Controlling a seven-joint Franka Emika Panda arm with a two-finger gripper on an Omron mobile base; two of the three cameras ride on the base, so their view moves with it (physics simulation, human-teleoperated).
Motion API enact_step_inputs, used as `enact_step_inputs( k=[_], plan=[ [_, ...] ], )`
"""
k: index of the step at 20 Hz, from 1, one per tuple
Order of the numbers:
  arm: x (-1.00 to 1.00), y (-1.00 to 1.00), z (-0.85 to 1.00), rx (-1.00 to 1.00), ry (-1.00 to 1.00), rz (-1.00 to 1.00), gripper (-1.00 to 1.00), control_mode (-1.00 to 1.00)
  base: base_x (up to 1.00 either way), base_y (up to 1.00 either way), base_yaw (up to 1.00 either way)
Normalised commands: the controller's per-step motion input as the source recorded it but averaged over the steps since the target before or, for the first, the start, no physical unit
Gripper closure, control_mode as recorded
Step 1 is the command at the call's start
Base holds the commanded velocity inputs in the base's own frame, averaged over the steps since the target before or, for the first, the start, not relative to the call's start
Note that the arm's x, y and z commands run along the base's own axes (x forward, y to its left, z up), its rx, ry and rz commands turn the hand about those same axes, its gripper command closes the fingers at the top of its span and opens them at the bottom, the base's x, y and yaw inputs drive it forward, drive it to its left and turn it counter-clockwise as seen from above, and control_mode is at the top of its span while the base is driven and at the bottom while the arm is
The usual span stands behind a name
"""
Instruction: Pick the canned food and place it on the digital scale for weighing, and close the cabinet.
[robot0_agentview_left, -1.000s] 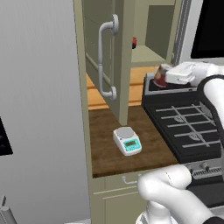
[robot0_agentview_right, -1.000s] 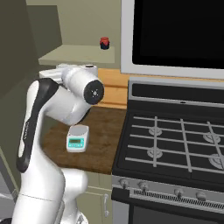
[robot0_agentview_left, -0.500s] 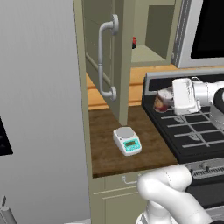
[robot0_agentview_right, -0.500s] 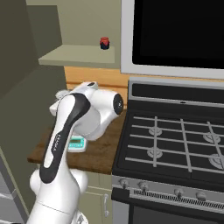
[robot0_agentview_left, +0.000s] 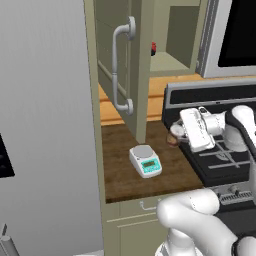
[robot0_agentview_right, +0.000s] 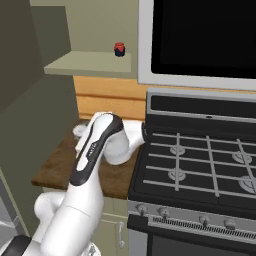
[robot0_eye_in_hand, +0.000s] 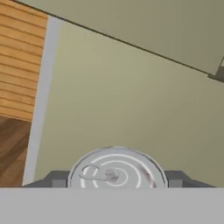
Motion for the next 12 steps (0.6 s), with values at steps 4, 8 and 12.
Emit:
enact_step_inputs(
  k=[4,8,12],
  plan=[
    [0.74,0.28,-0.59,0.00,0.01,0.02,1.00,-1.00,0.00,0.00,0.00],
    [0.58,0.23,-0.36,0.00,0.07,0.00,1.00,-1.00,0.00,0.00,0.00],
    [0.46,0.22,-0.36,0.00,0.03,0.00,1.00,-1.00,0.00,0.00,0.00]
  ],
)
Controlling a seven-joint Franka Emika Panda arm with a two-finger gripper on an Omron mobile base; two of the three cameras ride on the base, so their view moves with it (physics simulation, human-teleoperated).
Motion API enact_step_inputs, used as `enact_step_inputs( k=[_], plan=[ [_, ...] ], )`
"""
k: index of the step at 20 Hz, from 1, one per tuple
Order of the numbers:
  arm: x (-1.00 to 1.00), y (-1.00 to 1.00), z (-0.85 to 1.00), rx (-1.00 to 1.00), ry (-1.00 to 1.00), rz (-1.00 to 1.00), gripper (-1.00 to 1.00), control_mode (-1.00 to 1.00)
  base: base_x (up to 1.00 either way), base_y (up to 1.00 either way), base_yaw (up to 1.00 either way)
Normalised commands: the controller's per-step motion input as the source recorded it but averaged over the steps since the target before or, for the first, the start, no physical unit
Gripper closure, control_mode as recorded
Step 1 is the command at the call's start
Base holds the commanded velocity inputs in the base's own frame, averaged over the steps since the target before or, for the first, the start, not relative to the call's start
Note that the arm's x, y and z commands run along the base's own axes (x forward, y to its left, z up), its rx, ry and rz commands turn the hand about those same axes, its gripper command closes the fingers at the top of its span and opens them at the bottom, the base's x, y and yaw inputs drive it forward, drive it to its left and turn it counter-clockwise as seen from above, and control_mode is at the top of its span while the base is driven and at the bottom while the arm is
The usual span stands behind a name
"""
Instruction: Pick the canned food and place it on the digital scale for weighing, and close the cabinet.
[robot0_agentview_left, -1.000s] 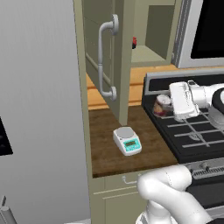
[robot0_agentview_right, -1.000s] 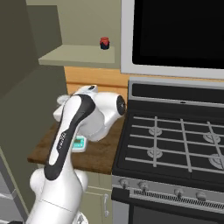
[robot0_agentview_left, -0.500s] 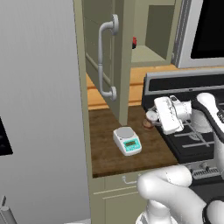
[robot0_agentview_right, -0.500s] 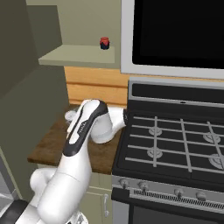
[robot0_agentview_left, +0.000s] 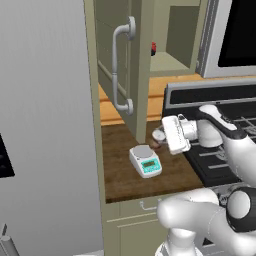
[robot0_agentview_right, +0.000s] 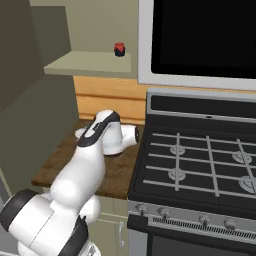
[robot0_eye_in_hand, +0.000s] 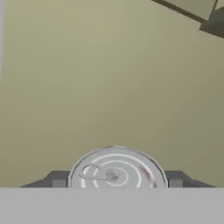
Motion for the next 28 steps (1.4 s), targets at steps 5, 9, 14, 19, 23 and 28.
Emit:
enact_step_inputs(
  k=[5,9,14,19,23,28],
  plan=[
    [0.35,0.12,-0.41,-0.01,0.00,0.00,1.00,-1.00,0.00,0.00,0.00],
    [0.26,0.09,-0.38,-0.01,0.00,0.00,1.00,-1.00,0.00,0.00,0.00],
    [0.19,0.05,-0.29,-0.01,0.01,0.00,1.00,-1.00,0.00,0.00,0.00],
    [0.12,0.04,-0.31,0.00,0.02,0.00,1.00,-1.00,0.00,0.00,0.00],
    [0.19,0.04,-0.30,0.00,0.00,0.00,1.00,-1.00,0.00,0.00,0.00],
    [0.27,0.01,-0.17,0.00,0.00,0.00,1.00,-1.00,0.00,0.00,0.00]
  ],
)
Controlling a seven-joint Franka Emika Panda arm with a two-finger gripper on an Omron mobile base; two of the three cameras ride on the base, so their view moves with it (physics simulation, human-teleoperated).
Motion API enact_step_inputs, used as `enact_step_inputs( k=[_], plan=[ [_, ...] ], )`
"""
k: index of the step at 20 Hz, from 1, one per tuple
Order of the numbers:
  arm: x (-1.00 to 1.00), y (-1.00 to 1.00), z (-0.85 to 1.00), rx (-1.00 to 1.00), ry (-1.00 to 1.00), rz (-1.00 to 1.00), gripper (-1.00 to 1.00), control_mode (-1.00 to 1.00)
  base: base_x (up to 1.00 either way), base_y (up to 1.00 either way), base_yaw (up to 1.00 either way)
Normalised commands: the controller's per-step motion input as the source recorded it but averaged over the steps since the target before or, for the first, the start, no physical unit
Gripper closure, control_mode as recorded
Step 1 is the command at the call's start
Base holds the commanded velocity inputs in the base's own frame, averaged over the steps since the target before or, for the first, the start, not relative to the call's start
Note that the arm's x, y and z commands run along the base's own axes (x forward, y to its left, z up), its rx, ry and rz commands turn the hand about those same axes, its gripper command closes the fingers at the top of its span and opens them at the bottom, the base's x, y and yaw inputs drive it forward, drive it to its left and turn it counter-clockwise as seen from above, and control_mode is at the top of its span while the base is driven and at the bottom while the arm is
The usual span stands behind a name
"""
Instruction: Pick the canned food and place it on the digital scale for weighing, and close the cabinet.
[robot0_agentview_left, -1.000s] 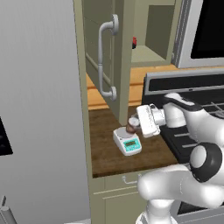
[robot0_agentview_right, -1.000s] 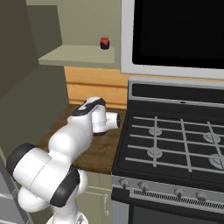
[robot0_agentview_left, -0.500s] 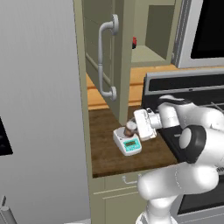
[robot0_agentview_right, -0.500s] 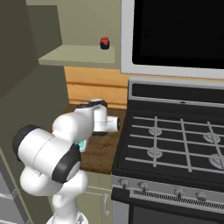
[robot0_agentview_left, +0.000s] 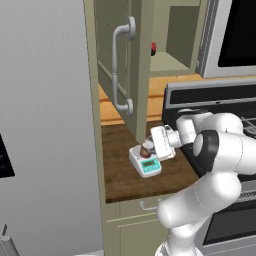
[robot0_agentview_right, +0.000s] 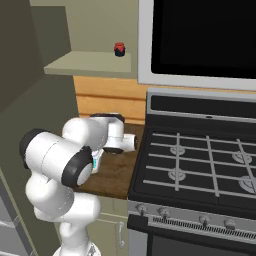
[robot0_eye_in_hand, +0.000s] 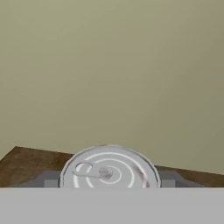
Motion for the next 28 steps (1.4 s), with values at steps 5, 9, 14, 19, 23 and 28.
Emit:
enact_step_inputs(
  k=[5,9,14,19,23,28],
  plan=[
    [0.27,0.01,-0.02,0.00,0.01,0.00,1.00,-1.00,0.00,0.00,0.00],
    [0.01,0.06,0.00,0.00,0.00,0.00,1.00,-1.00,0.00,0.00,0.00],
    [0.03,0.09,0.00,0.00,0.00,0.00,1.00,-1.00,0.00,0.00,0.00],
    [0.09,0.07,-0.01,0.00,0.00,0.00,-1.00,-1.00,0.00,0.00,0.00],
    [0.04,0.08,-0.04,0.00,0.00,0.00,-1.00,-1.00,0.00,0.00,0.00],
    [-0.01,0.00,0.00,0.00,0.00,0.00,-1.00,-1.00,0.00,0.00,0.00]
  ],
)
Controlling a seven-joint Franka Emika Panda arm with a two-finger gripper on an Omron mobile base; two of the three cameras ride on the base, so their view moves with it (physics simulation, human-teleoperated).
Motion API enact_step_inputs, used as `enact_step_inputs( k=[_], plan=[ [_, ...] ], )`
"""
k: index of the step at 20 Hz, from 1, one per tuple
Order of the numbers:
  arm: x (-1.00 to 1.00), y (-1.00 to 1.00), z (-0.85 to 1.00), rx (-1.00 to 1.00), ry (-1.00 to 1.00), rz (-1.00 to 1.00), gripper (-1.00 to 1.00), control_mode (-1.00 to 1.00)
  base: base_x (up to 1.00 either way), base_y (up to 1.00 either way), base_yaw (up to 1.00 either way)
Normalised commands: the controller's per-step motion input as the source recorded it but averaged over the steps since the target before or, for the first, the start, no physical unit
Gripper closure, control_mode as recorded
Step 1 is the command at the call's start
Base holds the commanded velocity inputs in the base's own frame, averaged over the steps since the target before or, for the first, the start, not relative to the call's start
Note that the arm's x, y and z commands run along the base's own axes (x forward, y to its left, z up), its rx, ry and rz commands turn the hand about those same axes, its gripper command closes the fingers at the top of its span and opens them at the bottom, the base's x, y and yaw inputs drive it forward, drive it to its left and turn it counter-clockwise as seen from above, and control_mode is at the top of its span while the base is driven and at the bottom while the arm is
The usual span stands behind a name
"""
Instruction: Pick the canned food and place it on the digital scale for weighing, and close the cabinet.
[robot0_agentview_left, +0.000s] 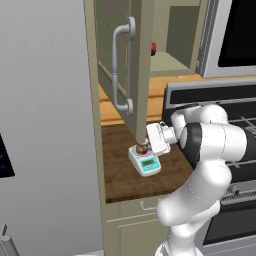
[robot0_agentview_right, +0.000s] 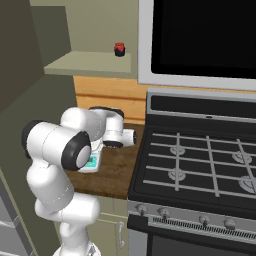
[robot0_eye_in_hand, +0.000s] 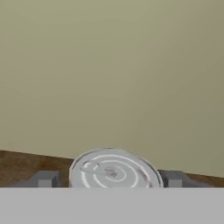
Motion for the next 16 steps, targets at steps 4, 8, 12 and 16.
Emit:
enact_step_inputs(
  k=[4,8,12,16],
  plan=[
    [0.00,0.00,0.03,0.00,0.00,0.00,-1.00,-1.00,0.00,0.00,0.00],
    [-0.03,0.00,0.19,0.00,-0.02,0.00,-1.00,-1.00,0.00,0.00,0.00],
    [-0.27,0.00,0.51,0.00,-0.15,0.00,-1.00,-1.00,0.00,0.00,0.00],
    [-0.60,0.00,0.58,0.00,-0.30,0.00,-1.00,-1.00,0.00,0.00,0.00]
  ],
)
